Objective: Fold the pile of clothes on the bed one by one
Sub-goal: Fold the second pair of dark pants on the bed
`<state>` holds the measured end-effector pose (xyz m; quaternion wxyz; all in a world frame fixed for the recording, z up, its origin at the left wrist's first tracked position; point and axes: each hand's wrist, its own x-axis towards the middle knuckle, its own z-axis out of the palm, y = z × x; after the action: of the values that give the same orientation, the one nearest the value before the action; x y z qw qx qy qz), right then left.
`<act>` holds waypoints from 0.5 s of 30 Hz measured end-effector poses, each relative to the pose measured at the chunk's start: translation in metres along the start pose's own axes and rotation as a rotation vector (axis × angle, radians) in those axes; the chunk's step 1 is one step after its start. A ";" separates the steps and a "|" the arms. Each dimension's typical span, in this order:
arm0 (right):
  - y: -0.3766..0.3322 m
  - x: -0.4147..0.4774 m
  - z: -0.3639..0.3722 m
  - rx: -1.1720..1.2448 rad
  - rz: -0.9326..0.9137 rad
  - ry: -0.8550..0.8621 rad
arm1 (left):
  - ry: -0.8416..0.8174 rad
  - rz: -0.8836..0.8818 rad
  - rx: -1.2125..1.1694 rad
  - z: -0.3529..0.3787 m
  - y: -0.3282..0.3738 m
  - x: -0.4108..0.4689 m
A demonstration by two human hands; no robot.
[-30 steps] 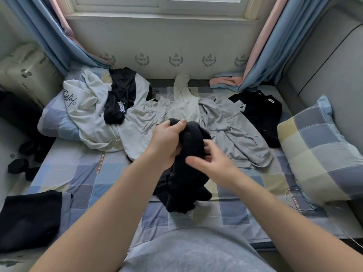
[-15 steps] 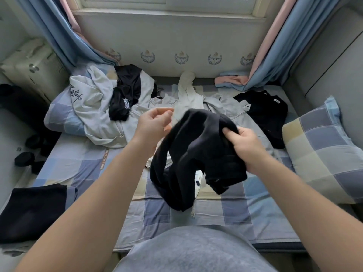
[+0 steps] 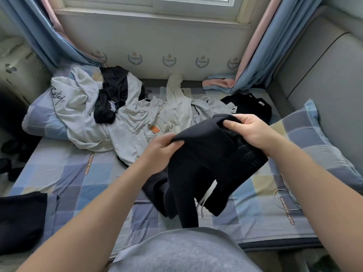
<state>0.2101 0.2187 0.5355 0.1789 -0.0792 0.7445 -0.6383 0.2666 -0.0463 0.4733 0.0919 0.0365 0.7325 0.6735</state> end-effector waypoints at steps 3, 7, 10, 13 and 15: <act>0.010 0.001 -0.009 -0.207 0.048 0.125 | 0.100 0.017 0.007 -0.003 0.019 0.004; 0.013 -0.012 0.019 -0.338 0.014 0.056 | 0.189 0.038 -0.076 0.005 0.044 0.006; 0.024 -0.018 0.058 -0.185 0.076 -0.164 | 0.139 0.050 -0.110 0.008 0.063 0.007; 0.034 -0.013 0.083 -0.195 0.108 -0.088 | 0.051 0.024 -0.193 0.000 0.076 0.007; 0.032 -0.007 0.085 -0.215 0.121 -0.066 | 0.029 0.000 -0.257 -0.010 0.080 0.007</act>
<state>0.2516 0.1489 0.4951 0.2320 -0.0738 0.8059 -0.5397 0.2526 -0.0474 0.5527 0.0854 0.0148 0.6415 0.7622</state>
